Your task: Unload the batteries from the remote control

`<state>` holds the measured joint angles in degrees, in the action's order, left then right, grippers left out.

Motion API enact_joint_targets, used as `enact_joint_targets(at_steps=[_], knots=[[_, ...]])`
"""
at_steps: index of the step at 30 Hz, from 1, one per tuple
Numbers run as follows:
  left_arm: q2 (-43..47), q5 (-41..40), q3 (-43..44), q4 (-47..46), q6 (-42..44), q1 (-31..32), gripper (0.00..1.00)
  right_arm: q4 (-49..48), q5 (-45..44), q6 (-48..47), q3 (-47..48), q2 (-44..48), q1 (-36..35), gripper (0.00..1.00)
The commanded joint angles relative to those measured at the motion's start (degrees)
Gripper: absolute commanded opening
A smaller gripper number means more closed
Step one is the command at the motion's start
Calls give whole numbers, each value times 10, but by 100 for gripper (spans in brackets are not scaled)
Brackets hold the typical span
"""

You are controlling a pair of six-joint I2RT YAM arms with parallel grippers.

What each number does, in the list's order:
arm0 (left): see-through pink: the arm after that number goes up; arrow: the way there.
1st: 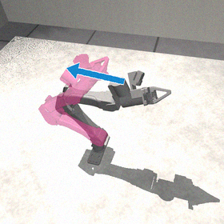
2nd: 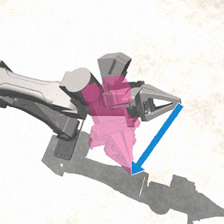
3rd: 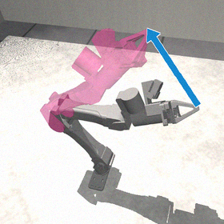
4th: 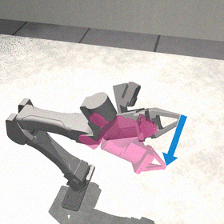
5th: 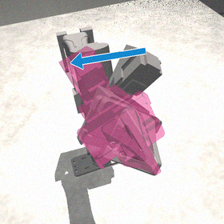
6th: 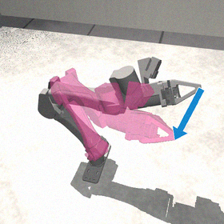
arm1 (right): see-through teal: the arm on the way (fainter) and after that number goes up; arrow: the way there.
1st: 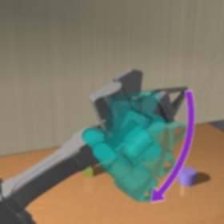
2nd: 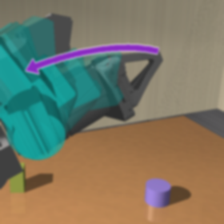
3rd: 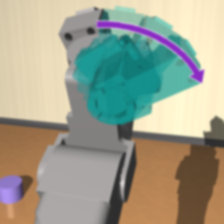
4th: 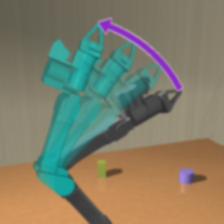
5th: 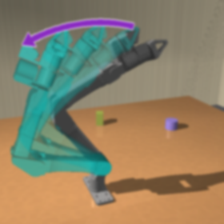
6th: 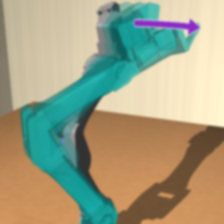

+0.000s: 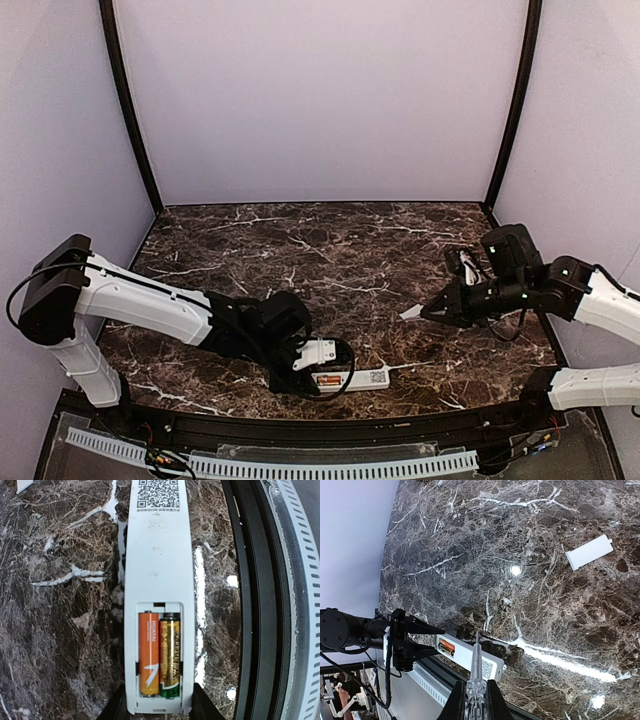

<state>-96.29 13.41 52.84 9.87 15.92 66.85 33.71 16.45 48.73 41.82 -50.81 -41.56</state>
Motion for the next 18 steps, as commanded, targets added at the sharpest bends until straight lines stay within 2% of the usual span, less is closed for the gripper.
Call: enact_joint_targets(at_steps=[1,7,11,18], knots=[[-7,-12,-10,-16,-18,5,31,6,-13,6,-5,3,3,0],[-9,-21,-16,-22,-23,8,43,6,-16,6,0,-7,3,0],[-8,-22,-19,-25,-22,9,59,6,-17,3,6,-15,3,0],[8,-33,-17,-27,-19,11,61,6,-20,-3,18,-28,3,0]])
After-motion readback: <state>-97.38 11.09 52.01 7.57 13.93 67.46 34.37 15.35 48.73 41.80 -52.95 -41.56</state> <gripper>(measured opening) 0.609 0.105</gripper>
